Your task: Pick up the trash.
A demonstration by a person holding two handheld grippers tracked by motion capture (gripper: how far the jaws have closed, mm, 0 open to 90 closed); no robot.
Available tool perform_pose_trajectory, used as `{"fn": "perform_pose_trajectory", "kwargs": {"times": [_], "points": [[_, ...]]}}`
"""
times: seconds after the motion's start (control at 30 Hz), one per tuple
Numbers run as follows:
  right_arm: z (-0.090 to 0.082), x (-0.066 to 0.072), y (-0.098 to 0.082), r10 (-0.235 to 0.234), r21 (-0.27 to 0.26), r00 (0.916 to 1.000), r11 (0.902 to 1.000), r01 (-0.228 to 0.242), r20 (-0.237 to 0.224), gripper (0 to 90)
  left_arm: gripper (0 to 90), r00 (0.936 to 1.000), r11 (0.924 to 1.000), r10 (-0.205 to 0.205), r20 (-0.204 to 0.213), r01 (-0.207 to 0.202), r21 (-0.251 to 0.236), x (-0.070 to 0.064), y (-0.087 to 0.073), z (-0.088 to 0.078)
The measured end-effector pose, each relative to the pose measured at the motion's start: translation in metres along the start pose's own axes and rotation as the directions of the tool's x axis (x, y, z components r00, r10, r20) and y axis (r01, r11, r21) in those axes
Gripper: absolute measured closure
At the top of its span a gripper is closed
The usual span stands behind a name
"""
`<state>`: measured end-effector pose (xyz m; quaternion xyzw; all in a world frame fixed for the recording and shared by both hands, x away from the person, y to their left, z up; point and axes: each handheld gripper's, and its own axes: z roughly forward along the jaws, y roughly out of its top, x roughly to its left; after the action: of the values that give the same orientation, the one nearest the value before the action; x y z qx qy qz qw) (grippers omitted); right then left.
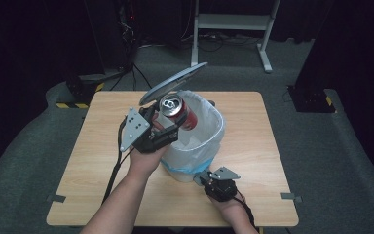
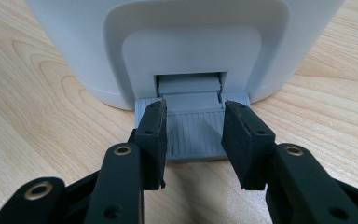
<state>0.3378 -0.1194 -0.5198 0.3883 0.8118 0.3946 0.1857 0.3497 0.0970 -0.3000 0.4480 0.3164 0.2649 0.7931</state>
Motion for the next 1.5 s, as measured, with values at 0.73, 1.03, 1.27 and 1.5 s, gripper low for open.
{"fn": "perform_pose_trajectory", "kwargs": {"times": [0.73, 1.03, 1.27, 1.5], "points": [[0.000, 0.000, 0.000, 0.000, -0.001, 1.0000, 1.0000, 0.000, 0.002, 60.1, 13.9, 0.9999, 0.9981, 0.007, 0.010, -0.008, 0.062, 0.001, 0.002, -0.003], [0.000, 0.000, 0.000, -0.001, -0.001, 1.0000, 1.0000, 0.001, 0.002, 60.1, 14.5, 0.9999, 0.9976, -0.008, 0.013, 0.007, 0.068, 0.002, 0.007, -0.017], [0.000, 0.000, 0.000, 0.001, -0.001, 1.0000, 1.0000, -0.001, 0.003, 60.2, 15.1, 0.9998, 0.9967, 0.017, -0.009, -0.017, 0.079, 0.012, 0.009, -0.041], [0.000, 0.000, 0.000, -0.001, -0.002, 1.0000, 1.0000, 0.001, 0.004, 60.1, 15.5, 0.9985, 0.9961, 0.009, -0.054, -0.004, 0.088, 0.024, 0.012, -0.060]]}}
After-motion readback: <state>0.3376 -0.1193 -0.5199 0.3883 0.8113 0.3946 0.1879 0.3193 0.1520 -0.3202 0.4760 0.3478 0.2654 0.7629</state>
